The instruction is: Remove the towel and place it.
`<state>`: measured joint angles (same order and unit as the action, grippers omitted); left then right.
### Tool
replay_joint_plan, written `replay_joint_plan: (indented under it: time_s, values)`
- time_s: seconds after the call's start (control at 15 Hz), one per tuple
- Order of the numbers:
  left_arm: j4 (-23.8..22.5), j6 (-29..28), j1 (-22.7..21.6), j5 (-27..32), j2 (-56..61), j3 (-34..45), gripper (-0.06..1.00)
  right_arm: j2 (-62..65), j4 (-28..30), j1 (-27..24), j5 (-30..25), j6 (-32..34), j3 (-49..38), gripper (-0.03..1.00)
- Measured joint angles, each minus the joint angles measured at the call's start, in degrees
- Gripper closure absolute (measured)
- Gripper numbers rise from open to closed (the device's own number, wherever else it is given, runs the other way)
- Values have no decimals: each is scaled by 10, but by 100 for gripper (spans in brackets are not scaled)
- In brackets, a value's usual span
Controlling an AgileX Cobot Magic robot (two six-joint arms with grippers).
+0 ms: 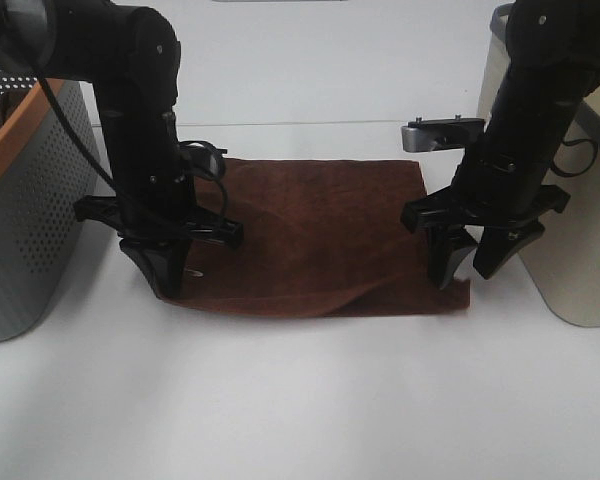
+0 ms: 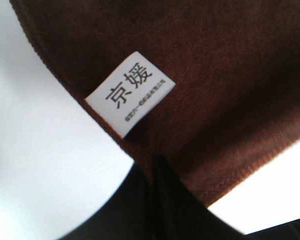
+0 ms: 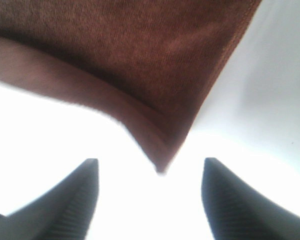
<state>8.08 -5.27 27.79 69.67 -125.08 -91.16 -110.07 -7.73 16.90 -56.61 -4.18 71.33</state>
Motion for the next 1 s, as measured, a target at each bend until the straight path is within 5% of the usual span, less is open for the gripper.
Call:
replay_joint_plan:
  time_s: [0.13,0.4,0.47,1.0]
  values:
    - [13,1,0,0,0,0,78,0,-4,0,-17,0,0,29]
    - [36,22,0,0,0,0,23,0,-4,0,-19,0,0,26]
    - [35,23,0,0,3,0,18,0,-4,0,-22,0,0,26]
    - [22,17,0,0,103,-99,15,96,-41,0,-34,0,-1,25]
